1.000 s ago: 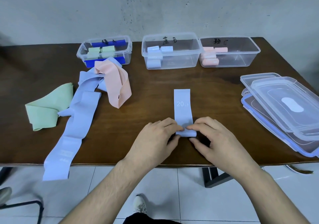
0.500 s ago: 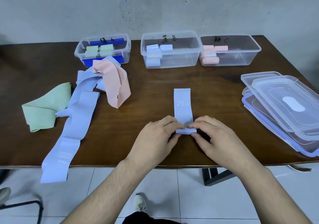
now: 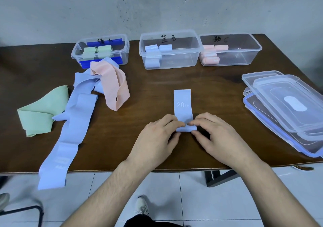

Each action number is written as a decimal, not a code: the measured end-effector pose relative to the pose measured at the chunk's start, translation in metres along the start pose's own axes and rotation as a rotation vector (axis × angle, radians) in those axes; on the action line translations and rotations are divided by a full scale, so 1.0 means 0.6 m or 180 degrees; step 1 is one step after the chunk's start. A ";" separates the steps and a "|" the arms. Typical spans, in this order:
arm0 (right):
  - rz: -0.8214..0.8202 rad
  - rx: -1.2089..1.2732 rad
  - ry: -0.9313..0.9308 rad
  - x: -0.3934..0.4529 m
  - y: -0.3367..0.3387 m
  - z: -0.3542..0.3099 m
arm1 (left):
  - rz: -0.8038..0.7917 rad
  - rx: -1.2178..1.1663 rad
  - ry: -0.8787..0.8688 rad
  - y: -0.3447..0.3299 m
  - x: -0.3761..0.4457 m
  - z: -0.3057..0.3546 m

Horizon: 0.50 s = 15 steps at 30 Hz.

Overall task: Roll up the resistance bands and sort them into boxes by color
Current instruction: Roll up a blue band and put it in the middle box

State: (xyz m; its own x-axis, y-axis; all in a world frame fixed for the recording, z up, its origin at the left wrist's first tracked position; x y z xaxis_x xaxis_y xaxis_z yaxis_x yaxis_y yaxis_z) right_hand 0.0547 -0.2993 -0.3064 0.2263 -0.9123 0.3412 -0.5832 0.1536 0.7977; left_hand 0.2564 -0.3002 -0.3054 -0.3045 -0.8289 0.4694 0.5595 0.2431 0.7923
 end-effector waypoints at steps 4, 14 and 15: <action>-0.0073 -0.0057 -0.0024 0.004 0.001 0.001 | -0.0003 0.0030 0.0035 -0.003 0.005 -0.003; -0.0015 -0.0178 0.0035 0.017 -0.005 0.004 | -0.0251 0.0032 0.0162 -0.003 0.023 -0.008; -0.0005 -0.0166 0.0034 0.018 -0.005 0.004 | -0.0211 -0.0007 0.0172 -0.003 0.023 -0.008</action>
State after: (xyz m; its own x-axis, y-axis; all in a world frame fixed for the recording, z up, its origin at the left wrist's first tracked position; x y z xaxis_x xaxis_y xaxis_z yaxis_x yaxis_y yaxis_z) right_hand 0.0570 -0.3105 -0.3066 0.2356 -0.9086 0.3450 -0.5414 0.1721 0.8230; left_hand 0.2547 -0.3144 -0.3024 -0.2990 -0.8691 0.3940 0.5413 0.1856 0.8201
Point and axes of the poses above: each hand's wrist, its own x-axis towards the middle knuckle, its own y-axis out of the back of the hand, z = x × y, the point moved 1 cm from there along x, towards the middle knuckle, and after that the axes turned 12 degrees about z, right-handed, at the moved point
